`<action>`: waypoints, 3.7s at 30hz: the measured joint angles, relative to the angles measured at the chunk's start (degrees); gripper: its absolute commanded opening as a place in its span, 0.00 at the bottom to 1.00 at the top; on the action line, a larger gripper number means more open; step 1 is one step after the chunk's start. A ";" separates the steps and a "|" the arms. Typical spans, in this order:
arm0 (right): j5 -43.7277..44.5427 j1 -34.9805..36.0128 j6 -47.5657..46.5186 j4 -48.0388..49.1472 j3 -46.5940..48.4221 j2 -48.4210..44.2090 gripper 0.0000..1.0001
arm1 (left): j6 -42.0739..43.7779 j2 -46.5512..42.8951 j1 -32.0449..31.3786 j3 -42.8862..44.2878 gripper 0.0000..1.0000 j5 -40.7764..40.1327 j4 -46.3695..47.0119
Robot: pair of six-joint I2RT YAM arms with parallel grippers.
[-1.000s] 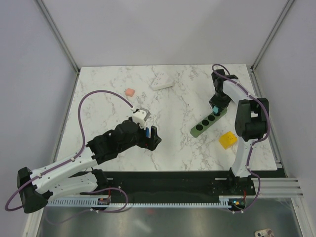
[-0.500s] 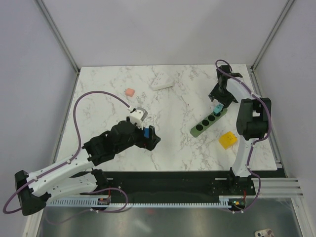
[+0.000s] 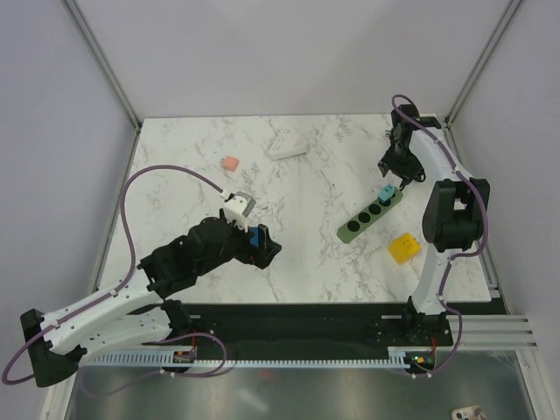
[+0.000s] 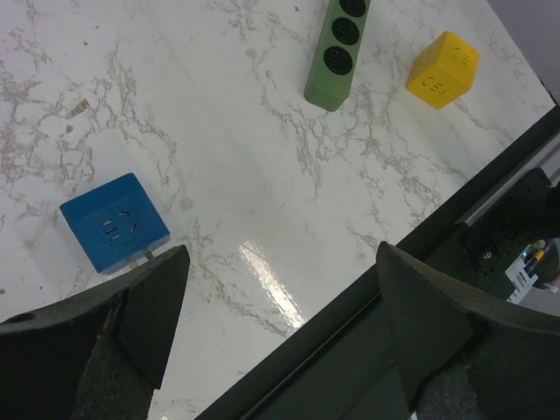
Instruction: Insert the plug
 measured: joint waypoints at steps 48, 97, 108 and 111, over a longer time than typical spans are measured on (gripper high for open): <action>-6.54 -0.13 7.04 0.83 -7.52 -0.24 0.00 | 0.00 -6.43 0.00 -0.70 0.95 0.26 -0.02; -13.64 -3.52 -1.75 5.92 -5.99 1.16 0.64 | 0.04 0.39 0.00 4.46 0.95 -0.09 -1.90; -11.47 -4.09 -3.96 4.70 -0.13 -4.04 0.39 | 0.04 -2.95 0.00 4.46 0.95 -0.26 -2.64; -11.56 -4.07 -4.35 4.81 -1.40 -6.34 0.26 | 0.04 -3.34 0.00 4.46 0.95 -0.55 -2.91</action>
